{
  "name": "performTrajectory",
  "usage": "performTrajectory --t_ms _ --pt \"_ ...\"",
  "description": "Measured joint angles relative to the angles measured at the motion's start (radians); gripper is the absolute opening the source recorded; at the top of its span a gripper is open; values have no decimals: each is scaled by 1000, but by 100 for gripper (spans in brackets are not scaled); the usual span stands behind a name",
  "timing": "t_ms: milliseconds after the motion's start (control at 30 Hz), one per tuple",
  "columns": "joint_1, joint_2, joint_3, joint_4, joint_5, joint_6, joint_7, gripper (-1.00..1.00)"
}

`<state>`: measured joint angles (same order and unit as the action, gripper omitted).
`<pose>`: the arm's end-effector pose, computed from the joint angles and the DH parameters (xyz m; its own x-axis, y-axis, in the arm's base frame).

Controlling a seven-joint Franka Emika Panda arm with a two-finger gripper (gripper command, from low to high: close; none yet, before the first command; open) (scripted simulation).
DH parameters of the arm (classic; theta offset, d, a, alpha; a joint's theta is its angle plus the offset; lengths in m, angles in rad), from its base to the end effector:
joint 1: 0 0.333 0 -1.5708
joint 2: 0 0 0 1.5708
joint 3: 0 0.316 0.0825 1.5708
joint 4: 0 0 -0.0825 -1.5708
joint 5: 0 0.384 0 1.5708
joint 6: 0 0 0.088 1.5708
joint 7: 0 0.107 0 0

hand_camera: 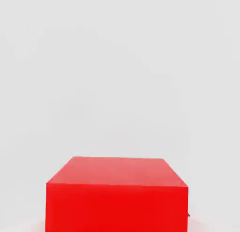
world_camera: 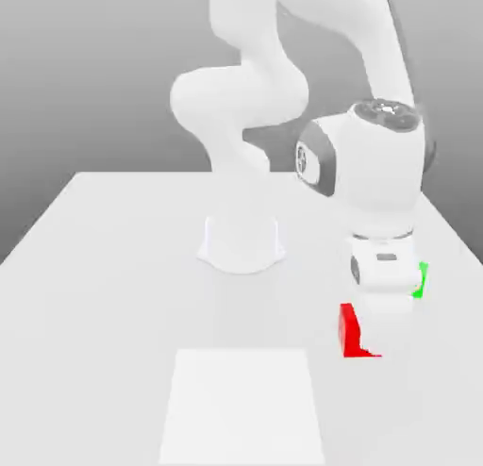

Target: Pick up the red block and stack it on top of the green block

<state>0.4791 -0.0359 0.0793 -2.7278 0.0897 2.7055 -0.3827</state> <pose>0.3424 0.2099 0.2359 0.6525 0.7574 0.0247 0.7578 -0.6519 -0.0290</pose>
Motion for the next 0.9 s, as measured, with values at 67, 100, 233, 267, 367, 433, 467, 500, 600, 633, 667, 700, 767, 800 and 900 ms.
performTrajectory --t_ms 67,100,233,267,367,433,467,500,600,633,667,700,767,800,900 --pt "59 -38 35 -22 22 -13 50 -100" --pt "82 -57 55 -33 33 -19 75 -100" --pt "180 -123 155 -80 74 -37 177 -100" --pt "207 -138 181 -92 84 -40 203 -100" --pt "287 -178 257 -129 111 -45 281 -100" --pt "337 -200 310 -155 127 -45 334 -100" --pt "353 -205 331 -164 129 -43 357 -100" --pt "356 -203 344 -167 123 -38 373 -100" --pt "339 -174 365 -166 87 -11 408 -100" --pt "331 -161 370 -164 73 1 419 -100" --pt "323 -146 373 -163 57 14 430 -100" --pt "316 -131 377 -162 41 28 442 -100" --pt "301 -97 383 -161 7 60 466 -100" --pt "294 -79 385 -160 -12 77 479 -100" --pt "275 -20 388 -161 -75 133 523 -100"
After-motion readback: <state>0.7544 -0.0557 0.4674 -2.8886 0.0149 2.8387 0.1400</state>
